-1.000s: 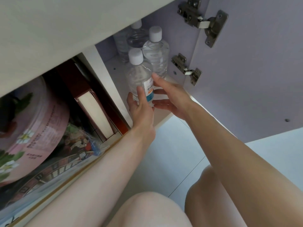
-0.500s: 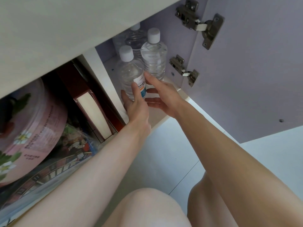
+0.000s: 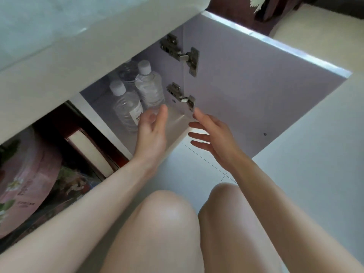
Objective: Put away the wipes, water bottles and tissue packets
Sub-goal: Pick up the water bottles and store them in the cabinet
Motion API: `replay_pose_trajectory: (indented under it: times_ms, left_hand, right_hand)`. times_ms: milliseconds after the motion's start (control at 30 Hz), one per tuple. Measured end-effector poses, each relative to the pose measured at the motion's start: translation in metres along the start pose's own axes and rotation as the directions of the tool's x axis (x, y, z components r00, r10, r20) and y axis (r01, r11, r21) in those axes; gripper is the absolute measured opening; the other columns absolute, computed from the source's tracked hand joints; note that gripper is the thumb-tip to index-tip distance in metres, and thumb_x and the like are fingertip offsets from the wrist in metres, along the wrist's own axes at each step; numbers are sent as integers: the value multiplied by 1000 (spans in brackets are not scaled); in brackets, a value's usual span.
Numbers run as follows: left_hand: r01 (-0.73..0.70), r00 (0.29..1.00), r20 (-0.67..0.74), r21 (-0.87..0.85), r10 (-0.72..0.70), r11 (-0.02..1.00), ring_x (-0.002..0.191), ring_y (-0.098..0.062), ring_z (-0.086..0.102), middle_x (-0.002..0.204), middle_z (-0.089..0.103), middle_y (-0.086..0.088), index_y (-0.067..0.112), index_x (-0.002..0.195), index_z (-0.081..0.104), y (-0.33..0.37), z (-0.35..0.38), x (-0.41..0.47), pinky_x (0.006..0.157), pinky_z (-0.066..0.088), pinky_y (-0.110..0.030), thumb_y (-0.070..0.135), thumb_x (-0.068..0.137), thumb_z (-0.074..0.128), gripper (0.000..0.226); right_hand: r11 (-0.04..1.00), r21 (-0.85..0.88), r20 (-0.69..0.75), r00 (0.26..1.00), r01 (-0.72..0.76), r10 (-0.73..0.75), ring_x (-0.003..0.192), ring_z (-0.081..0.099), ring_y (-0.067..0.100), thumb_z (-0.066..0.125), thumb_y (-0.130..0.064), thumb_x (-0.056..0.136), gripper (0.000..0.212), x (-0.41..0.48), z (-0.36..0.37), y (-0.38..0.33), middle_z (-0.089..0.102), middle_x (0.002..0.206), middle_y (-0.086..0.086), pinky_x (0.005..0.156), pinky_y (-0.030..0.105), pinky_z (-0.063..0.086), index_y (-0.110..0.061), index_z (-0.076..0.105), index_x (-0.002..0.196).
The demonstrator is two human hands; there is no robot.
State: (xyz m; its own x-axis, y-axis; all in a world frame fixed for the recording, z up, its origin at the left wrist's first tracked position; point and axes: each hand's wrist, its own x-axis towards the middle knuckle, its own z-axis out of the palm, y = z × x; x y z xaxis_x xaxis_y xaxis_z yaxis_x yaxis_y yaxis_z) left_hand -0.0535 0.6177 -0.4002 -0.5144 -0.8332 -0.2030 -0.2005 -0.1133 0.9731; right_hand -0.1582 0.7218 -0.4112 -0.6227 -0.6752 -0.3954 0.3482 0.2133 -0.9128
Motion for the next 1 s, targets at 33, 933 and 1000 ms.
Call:
replay_pose_trajectory:
  times_ms: [33,933,1000]
  left_hand:
    - [-44,999,33,20,43,999,103,18,49,118,54,20,19,131,46,8,4,-5,110,39,-38,47,96,48,46]
    - [-764,637,367,179,678,621,141,-29,29,129,55,-8,10,110,66,101,125,-88,118,8,-52,27,92,62,25]
    - [-777,623,355,181,697,603,139,-30,33,123,58,-9,9,105,67,98,120,-87,118,10,-51,25,92,62,21]
  right_hand:
    - [1000,2,-16,1000,11,-11,102,69,17,62,-55,85,35,-7,-5,-2,68,115,-3,91,37,56,-30,63,109]
    - [979,142,-386,919,146,-81,94,72,18,56,-47,91,38,-115,-107,-10,75,100,5,90,38,56,-12,69,98]
    - [981,142,-389,919,131,-67,96,71,19,57,-48,91,37,-114,-107,-5,73,104,8,90,38,56,-13,69,99]
